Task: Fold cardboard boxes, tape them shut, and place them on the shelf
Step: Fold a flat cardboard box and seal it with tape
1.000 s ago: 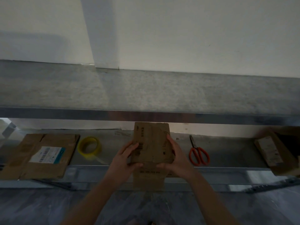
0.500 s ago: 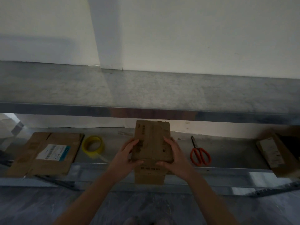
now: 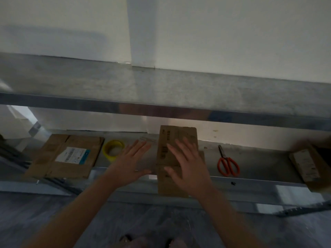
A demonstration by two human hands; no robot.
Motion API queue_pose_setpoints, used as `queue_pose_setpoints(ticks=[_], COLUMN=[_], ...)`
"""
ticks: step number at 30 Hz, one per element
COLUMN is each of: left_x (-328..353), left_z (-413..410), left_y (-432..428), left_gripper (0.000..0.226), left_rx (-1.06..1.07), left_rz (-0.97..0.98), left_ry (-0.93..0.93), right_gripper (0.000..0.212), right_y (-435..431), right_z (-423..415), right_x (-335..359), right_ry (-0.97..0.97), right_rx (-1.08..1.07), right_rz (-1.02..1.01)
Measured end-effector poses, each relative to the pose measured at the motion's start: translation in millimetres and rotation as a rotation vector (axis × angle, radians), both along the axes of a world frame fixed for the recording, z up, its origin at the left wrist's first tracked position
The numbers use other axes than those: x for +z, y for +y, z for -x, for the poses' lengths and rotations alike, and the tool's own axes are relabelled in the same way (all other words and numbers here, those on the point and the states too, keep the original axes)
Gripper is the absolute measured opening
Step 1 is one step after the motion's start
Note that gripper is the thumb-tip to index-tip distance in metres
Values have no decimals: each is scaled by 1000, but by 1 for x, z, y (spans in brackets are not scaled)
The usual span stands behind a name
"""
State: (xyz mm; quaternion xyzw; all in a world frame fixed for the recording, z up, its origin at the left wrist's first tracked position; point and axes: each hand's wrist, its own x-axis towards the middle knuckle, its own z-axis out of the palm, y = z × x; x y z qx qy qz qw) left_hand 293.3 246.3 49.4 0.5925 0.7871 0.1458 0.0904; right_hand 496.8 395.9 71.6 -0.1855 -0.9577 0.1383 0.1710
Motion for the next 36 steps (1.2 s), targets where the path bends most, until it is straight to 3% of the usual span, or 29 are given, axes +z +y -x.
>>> queue_pose_setpoints(ticks=[5,8,13,15,24,28,32,36], left_x=[-5,-29,-76,-83,-107,-108,-112,-105], left_z=[71,116,159,166,180,183,187,187], left_y=[-48,-69,-73,-67,-42,-48,-55,-59], left_gripper=[74,68,69,66,56,47,68,67], left_rx=[-6,-33,-97,-131,-195,-262,-316,-362], left_rz=[102,242,360,366,334,309,244,187], left_ry=[238,276,253,239,206,216,314,314], right_gripper=[62,62,66,64,19,12,18,20], right_y=[-62,-95,-109,-107,-93,-93,-84,-77], right_z=[74,117,163,177,203,198,195,192], right_x=[-14,-48,-102,-113,-150,-153,-154,-155], right_ry=[-49,-134,-406,-472,-432,-403,-435,-387], right_rx=[80,-55,-335,-387,-508,-468,-391,-331], right_rz=[-45,-65,295,336,273,294,397,513])
